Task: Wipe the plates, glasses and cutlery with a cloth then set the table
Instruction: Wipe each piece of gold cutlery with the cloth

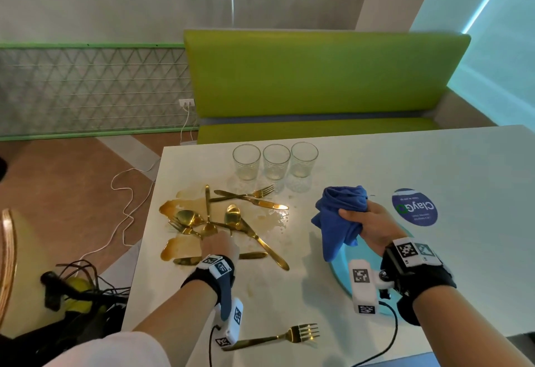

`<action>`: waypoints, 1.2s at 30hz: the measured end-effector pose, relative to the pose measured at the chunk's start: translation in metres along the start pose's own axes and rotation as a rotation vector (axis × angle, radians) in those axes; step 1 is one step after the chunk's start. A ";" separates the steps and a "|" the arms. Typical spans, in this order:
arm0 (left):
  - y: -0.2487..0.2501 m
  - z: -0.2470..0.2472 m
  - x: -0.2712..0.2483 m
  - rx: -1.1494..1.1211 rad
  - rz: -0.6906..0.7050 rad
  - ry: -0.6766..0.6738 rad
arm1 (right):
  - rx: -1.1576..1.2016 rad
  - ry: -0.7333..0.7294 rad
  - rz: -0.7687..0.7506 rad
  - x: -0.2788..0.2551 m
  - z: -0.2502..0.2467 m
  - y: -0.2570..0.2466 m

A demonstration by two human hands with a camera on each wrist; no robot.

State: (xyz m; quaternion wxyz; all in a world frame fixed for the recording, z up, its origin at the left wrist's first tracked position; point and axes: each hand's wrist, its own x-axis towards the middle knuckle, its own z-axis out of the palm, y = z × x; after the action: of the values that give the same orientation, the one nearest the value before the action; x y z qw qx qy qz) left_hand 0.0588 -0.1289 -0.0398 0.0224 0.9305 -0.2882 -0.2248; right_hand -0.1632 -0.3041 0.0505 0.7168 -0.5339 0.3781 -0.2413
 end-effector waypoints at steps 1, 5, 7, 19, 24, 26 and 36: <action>0.001 -0.001 0.000 -0.008 -0.018 -0.025 | -0.004 0.000 0.002 -0.001 0.000 0.001; 0.005 -0.007 -0.005 -0.079 -0.081 -0.096 | -0.038 0.016 0.017 -0.002 0.008 0.003; 0.007 -0.012 -0.008 -0.148 -0.058 -0.129 | -0.036 0.018 0.028 -0.002 0.016 0.001; 0.040 -0.058 -0.067 -0.822 -0.034 -0.370 | -0.156 0.068 0.002 -0.014 0.052 -0.008; 0.055 -0.062 -0.087 -1.059 0.089 -0.330 | -0.304 0.132 -0.062 -0.019 0.052 -0.006; 0.061 -0.064 -0.095 -1.048 0.187 -0.279 | -0.381 0.140 -0.114 -0.023 0.057 -0.008; 0.069 -0.067 -0.120 -0.826 0.462 -0.107 | -0.652 0.446 -0.156 -0.029 0.073 -0.013</action>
State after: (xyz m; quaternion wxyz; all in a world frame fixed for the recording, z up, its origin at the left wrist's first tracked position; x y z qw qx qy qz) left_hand -0.0364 -0.1270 0.0810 0.4252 0.7424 -0.3747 -0.3572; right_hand -0.1220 -0.2440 0.0819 0.3897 -0.6948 0.5396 -0.2723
